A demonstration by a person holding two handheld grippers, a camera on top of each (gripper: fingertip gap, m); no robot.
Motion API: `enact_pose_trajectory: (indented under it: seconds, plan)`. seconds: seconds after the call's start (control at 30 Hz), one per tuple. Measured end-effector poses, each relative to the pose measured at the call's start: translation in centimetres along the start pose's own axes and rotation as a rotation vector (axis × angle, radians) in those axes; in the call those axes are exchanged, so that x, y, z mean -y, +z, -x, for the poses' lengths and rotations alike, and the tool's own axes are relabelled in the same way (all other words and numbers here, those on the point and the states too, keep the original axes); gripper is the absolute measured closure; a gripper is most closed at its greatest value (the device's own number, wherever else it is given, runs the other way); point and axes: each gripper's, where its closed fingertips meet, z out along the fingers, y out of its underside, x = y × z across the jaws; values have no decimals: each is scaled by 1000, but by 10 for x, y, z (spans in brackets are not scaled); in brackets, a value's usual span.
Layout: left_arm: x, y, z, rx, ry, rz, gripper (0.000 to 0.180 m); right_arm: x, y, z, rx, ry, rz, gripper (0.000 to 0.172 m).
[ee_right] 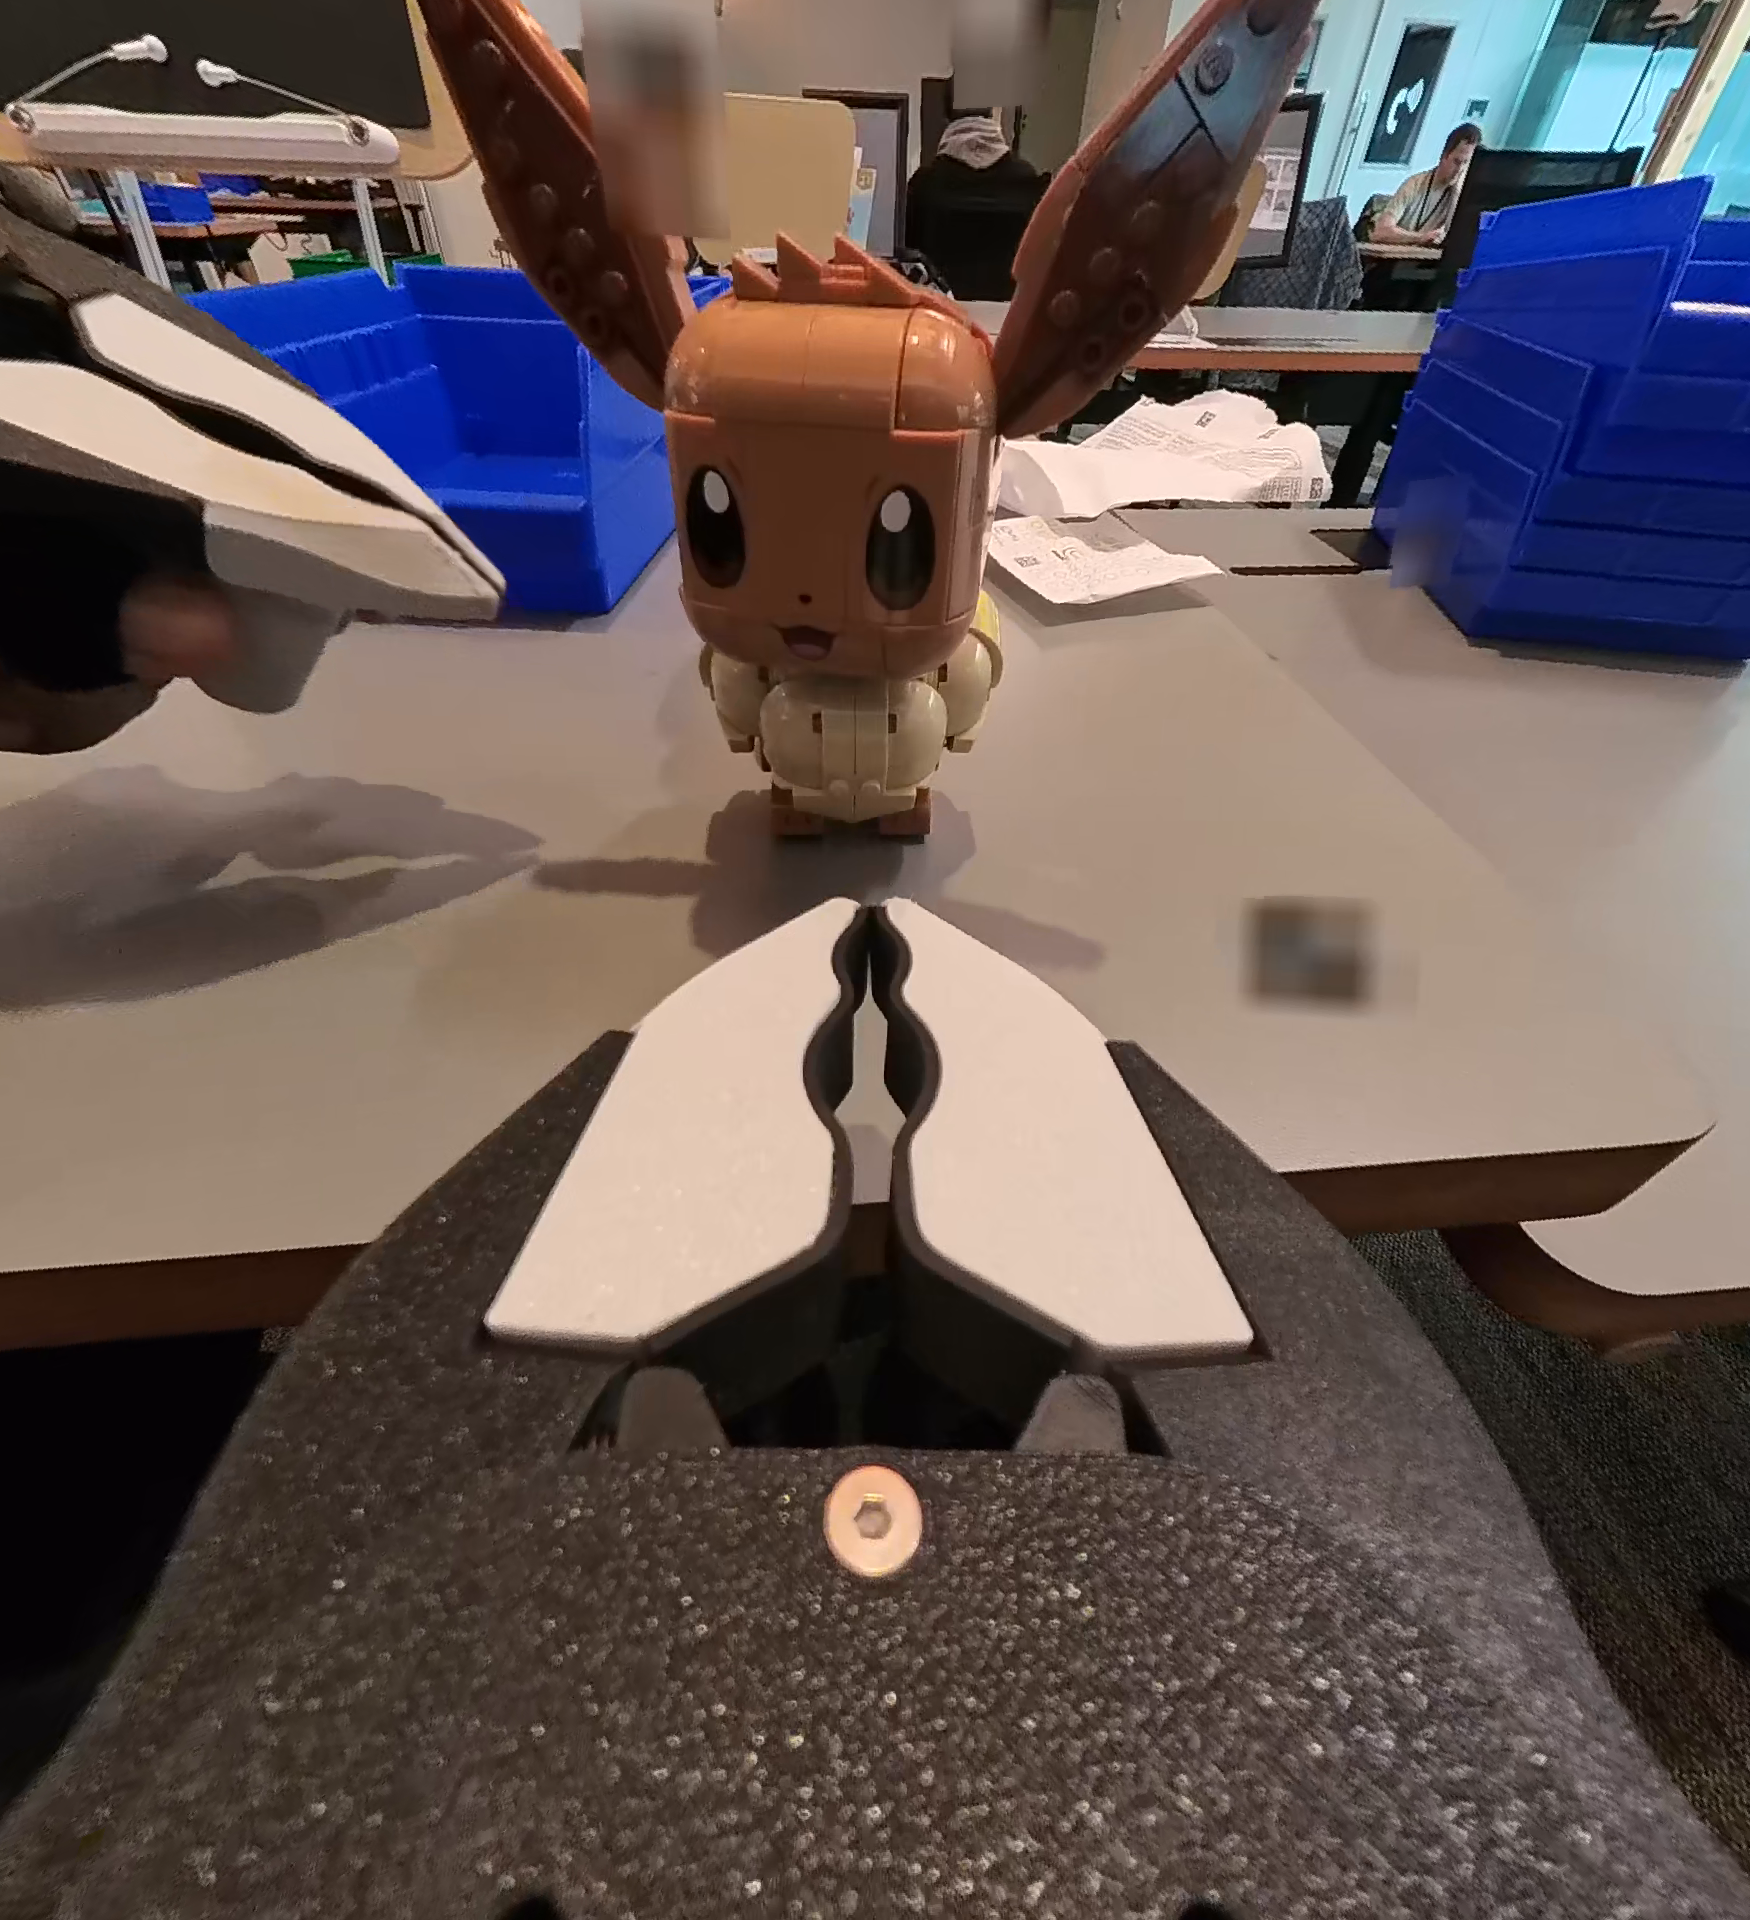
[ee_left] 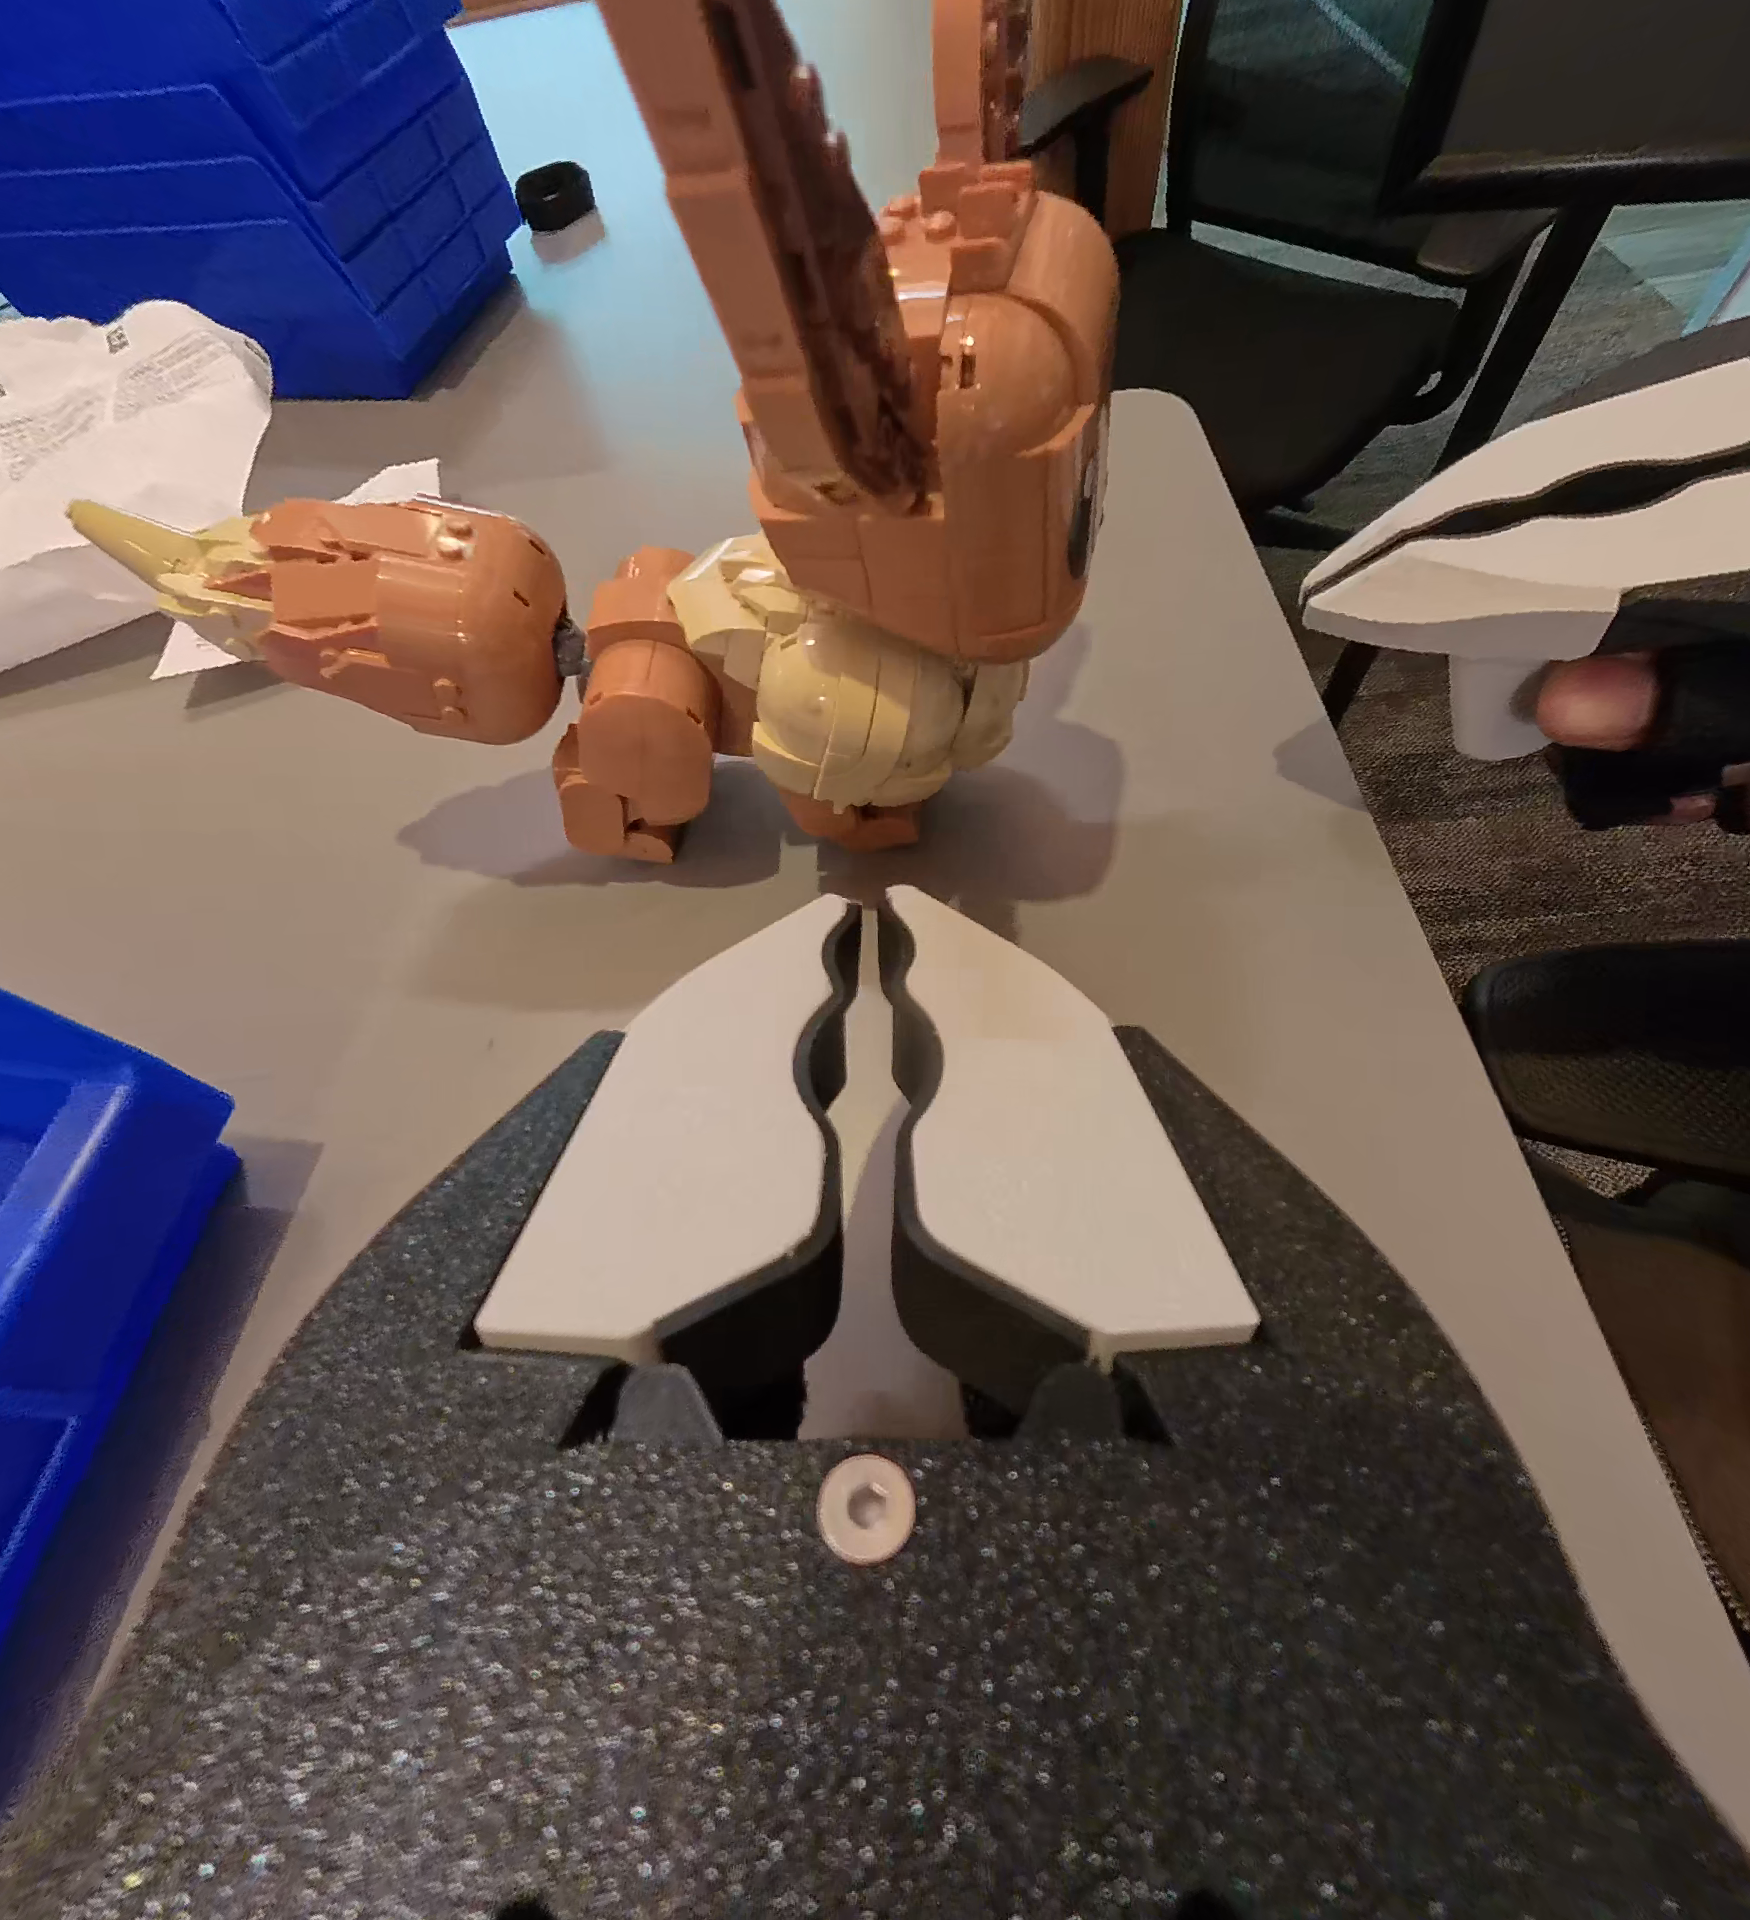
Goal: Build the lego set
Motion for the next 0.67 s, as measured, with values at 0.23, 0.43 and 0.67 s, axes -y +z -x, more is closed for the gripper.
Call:
enact_pose_trajectory:
  seconds: [0.23,0.43,0.67]
  plan:
    - [1,-1,-3,-7,15,1,179,0,0,-3,-33,-52,50,172]
    - [0,1,-4,-9,15,5,179,14,-5,-11,-91,-139,100,172]
    - [0,1,-5,-13,21,8,179,50,-5,2,-131,-294,134,172]
